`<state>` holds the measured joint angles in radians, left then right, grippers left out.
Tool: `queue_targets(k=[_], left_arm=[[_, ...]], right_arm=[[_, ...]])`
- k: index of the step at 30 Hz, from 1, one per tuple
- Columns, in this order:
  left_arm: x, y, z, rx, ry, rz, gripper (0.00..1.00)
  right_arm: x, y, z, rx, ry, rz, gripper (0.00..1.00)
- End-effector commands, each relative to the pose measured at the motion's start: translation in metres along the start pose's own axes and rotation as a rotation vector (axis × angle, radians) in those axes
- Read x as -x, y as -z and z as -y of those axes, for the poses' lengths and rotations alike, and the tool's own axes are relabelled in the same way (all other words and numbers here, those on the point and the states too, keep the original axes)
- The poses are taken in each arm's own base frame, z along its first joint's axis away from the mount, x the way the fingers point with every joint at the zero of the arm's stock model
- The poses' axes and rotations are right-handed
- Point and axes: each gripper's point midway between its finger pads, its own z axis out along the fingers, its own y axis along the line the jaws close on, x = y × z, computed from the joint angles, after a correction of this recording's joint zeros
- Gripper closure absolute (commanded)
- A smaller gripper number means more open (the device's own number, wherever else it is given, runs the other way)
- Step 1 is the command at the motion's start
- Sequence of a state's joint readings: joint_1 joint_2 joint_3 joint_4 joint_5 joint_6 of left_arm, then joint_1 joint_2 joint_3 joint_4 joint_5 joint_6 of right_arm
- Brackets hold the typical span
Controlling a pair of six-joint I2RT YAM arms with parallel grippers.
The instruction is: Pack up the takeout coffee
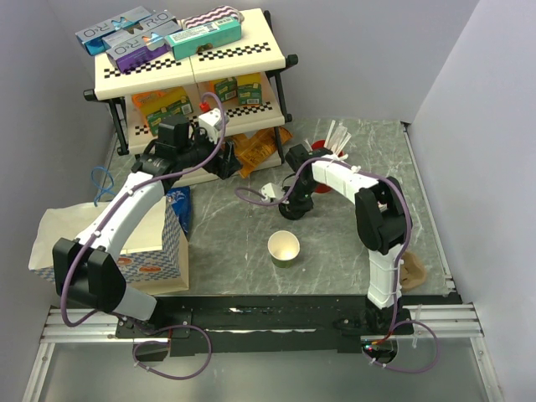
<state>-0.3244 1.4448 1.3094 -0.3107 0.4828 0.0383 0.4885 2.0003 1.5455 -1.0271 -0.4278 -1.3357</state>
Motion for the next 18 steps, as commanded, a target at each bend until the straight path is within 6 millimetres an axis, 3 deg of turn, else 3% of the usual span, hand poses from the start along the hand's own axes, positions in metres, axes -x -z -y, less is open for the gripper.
queue_targets(k=[1,6,8,10,13,18], left_arm=[[0.011,-0.004,0.003,-0.026,-0.025,0.036,0.13],[0.009,-0.007,0.006,-0.043,-0.009,0.043,0.14],[0.007,-0.009,0.006,-0.049,-0.001,0.042,0.14],[0.008,-0.009,0.006,-0.051,0.001,0.042,0.14],[0.007,-0.009,0.006,-0.048,0.002,0.038,0.14],[0.007,-0.008,0.006,-0.047,0.002,0.038,0.14]], right_arm=[[0.010,0.007,0.005,0.014,0.005,0.031,0.90],[0.014,0.015,0.008,0.023,-0.027,0.049,0.94],[0.014,0.014,0.006,0.036,-0.028,0.045,0.90],[0.016,0.016,0.005,0.028,-0.018,0.051,0.78],[0.013,0.014,0.002,0.017,0.005,0.049,0.68],[0.005,0.004,0.002,0.031,0.008,0.020,0.68]])
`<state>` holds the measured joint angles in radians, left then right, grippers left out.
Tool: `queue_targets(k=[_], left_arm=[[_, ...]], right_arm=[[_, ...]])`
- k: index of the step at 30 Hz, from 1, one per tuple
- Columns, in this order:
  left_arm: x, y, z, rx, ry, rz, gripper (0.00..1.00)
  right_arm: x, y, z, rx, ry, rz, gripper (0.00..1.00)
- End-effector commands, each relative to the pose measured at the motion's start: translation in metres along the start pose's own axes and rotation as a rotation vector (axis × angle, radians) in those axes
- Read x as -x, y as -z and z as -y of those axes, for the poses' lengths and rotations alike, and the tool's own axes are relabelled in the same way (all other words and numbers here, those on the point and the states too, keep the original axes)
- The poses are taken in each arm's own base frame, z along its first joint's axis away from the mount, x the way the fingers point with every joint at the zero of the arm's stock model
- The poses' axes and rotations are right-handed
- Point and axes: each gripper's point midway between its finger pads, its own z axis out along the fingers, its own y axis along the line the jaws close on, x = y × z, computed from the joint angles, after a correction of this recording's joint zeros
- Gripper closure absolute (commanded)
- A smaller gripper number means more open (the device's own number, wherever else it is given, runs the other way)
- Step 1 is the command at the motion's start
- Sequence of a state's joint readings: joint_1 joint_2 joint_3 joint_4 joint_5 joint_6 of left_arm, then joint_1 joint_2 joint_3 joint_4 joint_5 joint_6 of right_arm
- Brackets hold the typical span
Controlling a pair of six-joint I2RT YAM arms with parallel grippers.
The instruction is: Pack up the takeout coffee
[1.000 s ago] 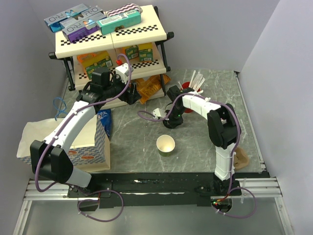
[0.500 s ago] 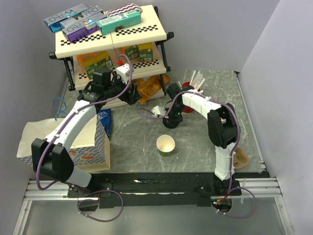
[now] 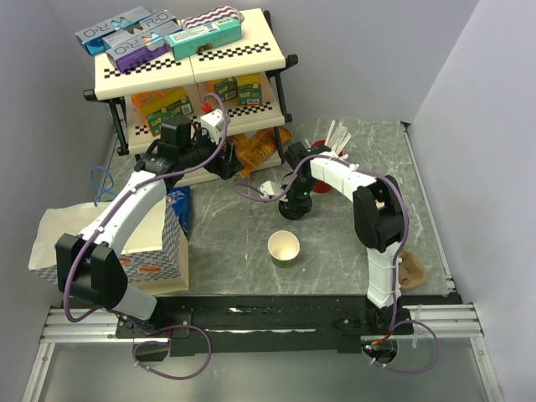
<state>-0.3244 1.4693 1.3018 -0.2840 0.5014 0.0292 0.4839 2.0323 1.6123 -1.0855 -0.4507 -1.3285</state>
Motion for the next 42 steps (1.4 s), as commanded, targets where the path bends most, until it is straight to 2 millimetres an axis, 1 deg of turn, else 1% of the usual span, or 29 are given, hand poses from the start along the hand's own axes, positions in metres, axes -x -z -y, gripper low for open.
queue_targets(k=[1,8,12,19,23,30,34,35,37,38,40,41,42], left_arm=[[0.012,0.000,0.006,-0.026,-0.013,0.042,0.14],[0.011,0.000,0.005,-0.022,-0.017,0.036,0.14],[0.010,0.000,0.005,-0.020,-0.015,0.035,0.14],[0.009,0.000,0.004,-0.017,-0.017,0.034,0.13],[0.008,0.000,0.004,-0.019,-0.014,0.031,0.13],[0.009,0.000,0.004,-0.016,-0.020,0.030,0.13],[0.009,0.000,0.004,-0.019,-0.017,0.034,0.13],[0.007,-0.001,0.005,-0.021,-0.008,0.031,0.13],[0.006,-0.002,0.006,-0.030,-0.001,0.032,0.13],[0.004,-0.003,0.007,-0.035,0.006,0.028,0.13],[0.003,-0.004,0.007,-0.039,0.004,0.032,0.13],[0.002,-0.004,0.008,-0.037,0.049,0.031,0.14],[0.001,-0.005,0.008,-0.035,0.058,0.029,0.14]], right_arm=[[0.000,-0.002,-0.001,0.009,0.037,-0.002,0.68],[0.001,-0.001,0.007,0.009,0.039,-0.005,0.73],[0.001,-0.002,0.004,0.021,0.042,-0.010,0.75],[0.002,-0.002,-0.006,0.034,0.046,0.001,0.73],[0.001,-0.004,-0.006,0.034,0.043,-0.004,0.76],[0.005,-0.002,0.001,0.029,0.035,0.004,0.84],[0.004,-0.002,0.000,0.036,0.033,0.000,0.89],[0.005,-0.001,0.000,0.035,0.034,0.001,0.93],[0.005,-0.001,-0.001,0.045,0.029,0.000,0.96],[0.005,0.000,-0.002,0.049,0.024,0.002,1.00],[0.006,0.001,-0.004,0.057,0.015,0.006,1.00],[0.007,0.002,-0.005,0.059,0.010,0.011,1.00],[0.010,0.004,-0.007,0.064,-0.002,0.024,1.00]])
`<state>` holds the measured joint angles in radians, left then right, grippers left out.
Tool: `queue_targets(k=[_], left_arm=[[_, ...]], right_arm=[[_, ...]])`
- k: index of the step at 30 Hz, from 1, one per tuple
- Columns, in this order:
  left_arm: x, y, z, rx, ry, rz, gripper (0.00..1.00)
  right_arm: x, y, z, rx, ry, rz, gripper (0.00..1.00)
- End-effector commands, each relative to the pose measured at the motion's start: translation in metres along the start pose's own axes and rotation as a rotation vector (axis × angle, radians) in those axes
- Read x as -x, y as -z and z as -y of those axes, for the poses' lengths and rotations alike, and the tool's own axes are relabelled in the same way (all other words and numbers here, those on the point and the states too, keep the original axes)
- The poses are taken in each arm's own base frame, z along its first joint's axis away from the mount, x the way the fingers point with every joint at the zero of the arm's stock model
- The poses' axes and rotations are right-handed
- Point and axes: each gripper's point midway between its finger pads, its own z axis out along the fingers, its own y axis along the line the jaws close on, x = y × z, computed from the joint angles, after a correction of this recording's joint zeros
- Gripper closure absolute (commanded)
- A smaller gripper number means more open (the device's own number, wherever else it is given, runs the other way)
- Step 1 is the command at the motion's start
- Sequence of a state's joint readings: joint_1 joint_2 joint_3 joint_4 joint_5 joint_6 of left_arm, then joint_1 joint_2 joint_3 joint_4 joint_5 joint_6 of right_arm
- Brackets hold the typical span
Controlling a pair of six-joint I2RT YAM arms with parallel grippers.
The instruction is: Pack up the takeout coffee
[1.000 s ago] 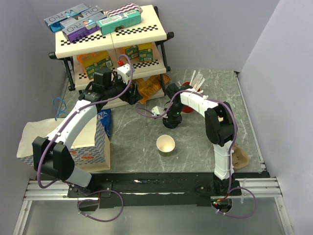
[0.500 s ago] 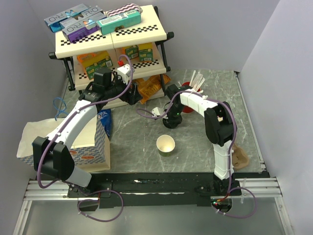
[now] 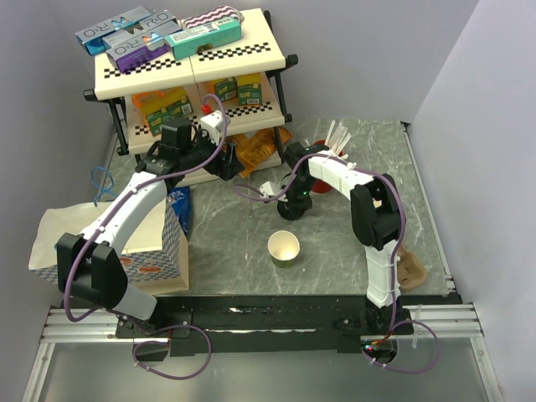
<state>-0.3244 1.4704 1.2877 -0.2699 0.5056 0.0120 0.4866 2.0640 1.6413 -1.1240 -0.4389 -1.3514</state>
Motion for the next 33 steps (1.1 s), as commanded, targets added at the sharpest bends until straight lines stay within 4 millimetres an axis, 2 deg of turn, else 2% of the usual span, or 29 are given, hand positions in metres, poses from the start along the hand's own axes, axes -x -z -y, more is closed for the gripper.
queue_targets(k=[1,5,12,20,23,26,28,29,30,31,33], left_arm=[[0.004,-0.004,0.006,-0.027,0.049,0.029,0.14],[-0.003,-0.010,0.005,-0.019,0.116,0.024,0.14],[-0.022,-0.022,0.012,-0.051,0.290,0.005,0.15],[-0.036,-0.035,0.023,-0.071,0.413,-0.020,0.15],[-0.044,-0.037,0.024,-0.064,0.443,-0.032,0.15],[-0.052,-0.038,0.020,-0.032,0.476,-0.051,0.14],[-0.057,-0.039,0.016,0.000,0.491,-0.064,0.14],[-0.059,-0.039,0.012,0.018,0.500,-0.065,0.15],[-0.063,-0.040,0.010,0.035,0.514,-0.069,0.14],[-0.062,-0.040,0.006,0.047,0.520,-0.060,0.14],[-0.063,-0.039,0.002,0.059,0.527,-0.058,0.14]], right_arm=[[0.017,0.011,-0.006,0.032,-0.014,0.053,1.00],[0.023,0.025,-0.004,0.006,-0.083,0.097,1.00],[0.040,0.046,0.018,-0.071,-0.293,0.226,1.00],[0.060,0.065,0.019,-0.098,-0.406,0.349,1.00],[0.058,0.063,0.015,-0.099,-0.421,0.340,1.00],[0.058,0.058,0.020,-0.126,-0.485,0.314,0.99],[0.063,0.053,0.021,-0.147,-0.473,0.307,0.86],[0.059,0.044,0.014,-0.139,-0.472,0.288,0.84],[0.058,0.044,0.013,-0.159,-0.453,0.270,0.82],[0.061,0.032,0.006,-0.149,-0.418,0.248,0.77],[0.057,0.023,0.006,-0.167,-0.406,0.202,0.74]])
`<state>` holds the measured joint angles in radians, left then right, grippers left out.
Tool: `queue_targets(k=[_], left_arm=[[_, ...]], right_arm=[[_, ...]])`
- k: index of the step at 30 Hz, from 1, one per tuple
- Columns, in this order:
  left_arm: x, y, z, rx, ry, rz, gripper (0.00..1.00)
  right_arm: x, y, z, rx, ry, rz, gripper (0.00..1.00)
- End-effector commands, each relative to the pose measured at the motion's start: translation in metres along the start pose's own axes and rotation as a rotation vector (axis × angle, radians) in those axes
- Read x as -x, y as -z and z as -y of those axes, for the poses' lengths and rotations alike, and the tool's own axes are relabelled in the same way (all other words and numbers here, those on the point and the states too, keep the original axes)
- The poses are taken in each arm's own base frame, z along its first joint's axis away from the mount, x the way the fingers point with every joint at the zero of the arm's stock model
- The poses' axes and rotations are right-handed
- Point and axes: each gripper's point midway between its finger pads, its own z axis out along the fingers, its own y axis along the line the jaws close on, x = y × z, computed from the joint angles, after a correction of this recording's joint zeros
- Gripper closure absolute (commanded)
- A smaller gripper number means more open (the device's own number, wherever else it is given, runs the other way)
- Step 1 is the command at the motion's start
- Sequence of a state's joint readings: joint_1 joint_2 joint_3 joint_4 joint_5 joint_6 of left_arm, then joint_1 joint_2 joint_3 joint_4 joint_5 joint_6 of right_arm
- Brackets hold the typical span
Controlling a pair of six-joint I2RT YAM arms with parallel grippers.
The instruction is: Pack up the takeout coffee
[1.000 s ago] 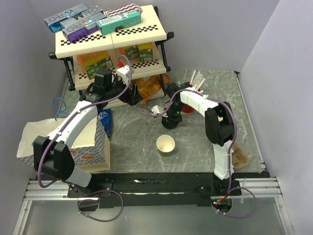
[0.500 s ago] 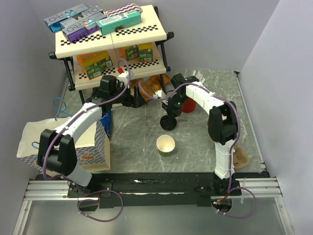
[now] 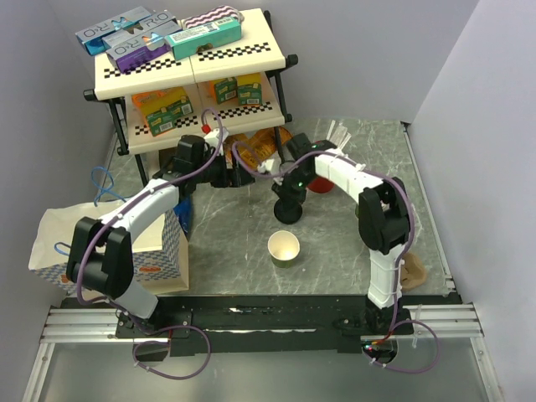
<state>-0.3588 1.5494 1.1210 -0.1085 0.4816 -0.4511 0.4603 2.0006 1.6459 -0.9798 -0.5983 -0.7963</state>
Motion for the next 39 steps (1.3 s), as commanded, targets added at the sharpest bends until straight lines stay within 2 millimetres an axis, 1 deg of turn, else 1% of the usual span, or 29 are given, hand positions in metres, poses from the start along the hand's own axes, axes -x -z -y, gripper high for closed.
queue_targets(k=[1,2,3,4,6,7,8,12,16,19,20,25,31,36,37,39], left_arm=[[0.007,-0.002,-0.014,0.052,0.044,0.041,0.14],[0.008,-0.001,-0.015,0.057,0.044,0.044,0.14],[0.008,-0.001,-0.017,0.062,0.042,0.044,0.14],[0.009,0.000,-0.020,0.072,0.045,0.047,0.14],[0.008,0.001,-0.024,0.082,0.045,0.045,0.14],[0.008,0.002,-0.025,0.087,0.045,0.046,0.14],[0.007,0.002,-0.025,0.088,0.045,0.046,0.14],[0.003,0.003,-0.026,0.089,0.052,0.041,0.14],[0.005,0.004,-0.026,0.091,0.051,0.047,0.15],[0.006,0.003,-0.026,0.090,0.051,0.050,0.14],[0.007,0.003,-0.027,0.091,0.050,0.050,0.14],[0.011,0.002,-0.028,0.094,0.045,0.058,0.14],[0.010,0.003,-0.030,0.101,0.044,0.059,0.14],[0.010,0.004,-0.030,0.105,0.041,0.062,0.14],[0.010,0.004,-0.031,0.104,0.043,0.062,0.14],[0.011,0.005,-0.031,0.105,0.043,0.065,0.14]], right_arm=[[0.010,-0.007,-0.009,-0.077,0.077,-0.023,0.73],[0.013,-0.012,-0.013,-0.070,0.087,-0.029,0.72],[0.010,-0.017,-0.012,-0.068,0.065,-0.043,0.69],[0.015,-0.018,-0.010,-0.077,0.058,-0.037,0.67],[0.016,-0.026,-0.008,-0.077,0.025,-0.050,0.66],[0.019,-0.025,-0.004,-0.096,0.023,-0.051,0.66],[0.020,-0.029,-0.002,-0.101,0.021,-0.053,0.66],[0.021,-0.032,0.001,-0.127,0.015,-0.060,0.69],[0.016,-0.034,0.009,-0.171,0.004,-0.073,0.69],[0.016,-0.036,0.007,-0.160,0.000,-0.074,0.69],[0.014,-0.039,0.004,-0.144,-0.005,-0.081,0.69],[0.012,-0.040,0.004,-0.134,-0.016,-0.088,0.68],[0.008,-0.047,0.002,-0.111,-0.033,-0.102,0.67],[0.010,-0.048,0.006,-0.114,-0.033,-0.102,0.71],[0.009,-0.049,0.006,-0.113,-0.033,-0.105,0.74],[0.011,-0.048,0.006,-0.111,-0.034,-0.105,0.77]])
